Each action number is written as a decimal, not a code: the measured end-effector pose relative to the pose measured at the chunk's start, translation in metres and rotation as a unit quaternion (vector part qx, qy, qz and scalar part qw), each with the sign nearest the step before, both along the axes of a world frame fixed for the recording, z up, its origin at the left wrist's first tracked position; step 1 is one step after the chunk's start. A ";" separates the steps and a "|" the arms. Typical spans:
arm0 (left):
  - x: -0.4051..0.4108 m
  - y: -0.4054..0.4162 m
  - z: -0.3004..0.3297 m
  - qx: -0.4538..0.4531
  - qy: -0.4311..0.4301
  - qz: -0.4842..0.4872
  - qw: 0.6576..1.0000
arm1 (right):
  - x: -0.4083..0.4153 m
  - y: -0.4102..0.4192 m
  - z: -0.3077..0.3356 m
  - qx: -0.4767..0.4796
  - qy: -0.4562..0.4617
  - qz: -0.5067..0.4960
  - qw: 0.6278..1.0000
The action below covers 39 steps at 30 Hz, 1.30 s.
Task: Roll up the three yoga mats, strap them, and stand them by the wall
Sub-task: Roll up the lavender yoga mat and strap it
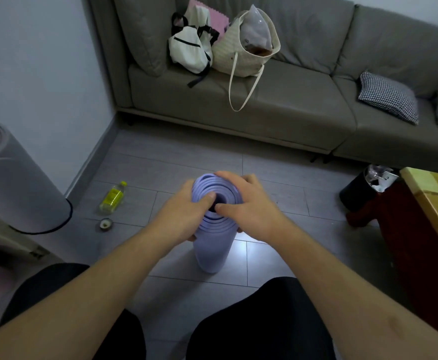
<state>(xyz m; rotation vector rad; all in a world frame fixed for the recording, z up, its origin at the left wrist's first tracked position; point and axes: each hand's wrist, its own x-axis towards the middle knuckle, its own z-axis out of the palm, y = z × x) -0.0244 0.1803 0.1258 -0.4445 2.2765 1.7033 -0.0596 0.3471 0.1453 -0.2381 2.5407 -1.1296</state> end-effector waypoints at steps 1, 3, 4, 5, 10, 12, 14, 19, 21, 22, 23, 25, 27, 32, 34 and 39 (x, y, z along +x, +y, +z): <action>-0.002 -0.002 0.003 -0.012 0.003 -0.024 1.000 | 0.000 0.001 -0.002 -0.022 -0.008 -0.014 1.000; -0.002 -0.005 0.008 -0.029 0.011 -0.056 0.998 | 0.001 0.002 -0.006 -0.064 -0.020 -0.039 0.997; -0.003 -0.006 0.010 -0.036 0.017 -0.066 0.997 | 0.001 0.003 -0.007 -0.077 -0.019 -0.045 0.996; -0.002 -0.006 0.010 -0.041 0.022 -0.069 0.996 | 0.000 0.004 -0.009 -0.080 -0.013 -0.047 0.996; 0.004 0.002 -0.001 -0.022 0.022 -0.099 0.995 | -0.003 0.006 -0.015 -0.067 0.019 -0.053 0.996; 0.007 0.002 -0.008 0.047 -0.008 -0.073 0.996 | 0.004 0.003 -0.018 -0.063 0.007 -0.065 0.996; 0.012 -0.001 -0.014 0.085 -0.038 -0.052 0.994 | 0.012 0.003 -0.023 0.009 0.054 -0.029 0.998; 0.008 0.003 -0.017 -0.008 0.018 -0.068 0.997 | 0.005 0.000 -0.022 0.105 0.103 0.018 0.989; 0.006 0.006 -0.016 -0.073 0.041 -0.080 0.993 | 0.002 -0.001 -0.024 0.096 0.110 -0.001 0.989; 0.006 0.007 -0.015 -0.136 0.056 -0.103 0.984 | 0.003 -0.002 -0.025 0.087 0.116 -0.009 0.989; 0.005 0.007 -0.014 -0.197 0.056 -0.130 0.970 | 0.003 -0.002 -0.026 0.085 0.125 -0.017 0.988; 0.005 0.009 -0.009 -0.222 0.004 -0.169 0.960 | 0.006 -0.003 -0.025 0.092 0.131 -0.026 0.987; 0.004 0.013 -0.004 -0.150 -0.042 -0.165 0.974 | 0.007 -0.002 -0.020 0.098 0.126 -0.024 0.987; 0.012 0.010 0.000 -0.026 -0.001 -0.111 0.993 | 0.013 0.000 -0.008 0.086 0.072 0.004 0.994; 0.018 0.012 0.005 -0.081 0.019 -0.133 0.988 | 0.021 -0.002 -0.005 0.046 0.052 -0.031 0.997; 0.022 0.008 0.013 -0.153 0.053 -0.137 0.977 | 0.038 -0.013 -0.005 -0.094 -0.032 -0.169 0.981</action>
